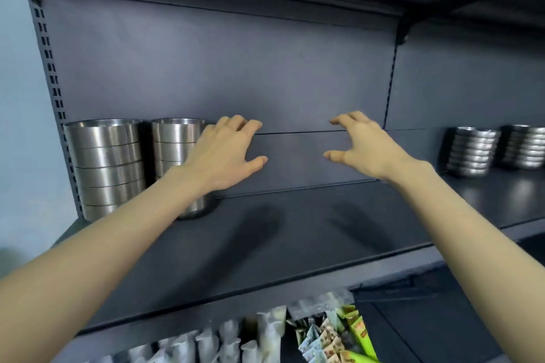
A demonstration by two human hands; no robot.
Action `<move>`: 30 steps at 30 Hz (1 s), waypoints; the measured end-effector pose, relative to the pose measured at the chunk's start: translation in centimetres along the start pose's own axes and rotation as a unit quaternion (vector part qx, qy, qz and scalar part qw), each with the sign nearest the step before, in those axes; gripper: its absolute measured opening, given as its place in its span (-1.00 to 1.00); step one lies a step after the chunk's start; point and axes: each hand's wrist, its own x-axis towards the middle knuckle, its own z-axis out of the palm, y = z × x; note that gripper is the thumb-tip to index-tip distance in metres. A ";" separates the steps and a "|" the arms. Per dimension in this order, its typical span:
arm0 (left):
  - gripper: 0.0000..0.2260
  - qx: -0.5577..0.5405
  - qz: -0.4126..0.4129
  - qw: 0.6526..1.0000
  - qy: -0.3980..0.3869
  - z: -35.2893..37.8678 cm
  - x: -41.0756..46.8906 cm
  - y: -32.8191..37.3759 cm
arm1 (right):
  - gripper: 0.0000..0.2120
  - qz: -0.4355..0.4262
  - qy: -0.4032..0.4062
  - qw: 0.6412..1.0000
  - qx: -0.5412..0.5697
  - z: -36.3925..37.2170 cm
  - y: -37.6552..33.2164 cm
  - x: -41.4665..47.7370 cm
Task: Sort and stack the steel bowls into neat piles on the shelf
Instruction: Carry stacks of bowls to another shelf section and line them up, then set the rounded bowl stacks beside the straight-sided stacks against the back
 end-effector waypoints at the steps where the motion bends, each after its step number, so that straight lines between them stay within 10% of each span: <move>1: -0.42 0.002 0.008 1.000 0.006 0.2 0.1 1.9 | -0.37 0.002 0.002 1.000 -0.006 -0.8 1.4 -1.1; 30: -0.38 -0.063 0.137 0.988 0.012 18.3 24.9 39.5 | -0.34 0.093 0.022 0.992 -0.084 -12.5 46.7 -2.5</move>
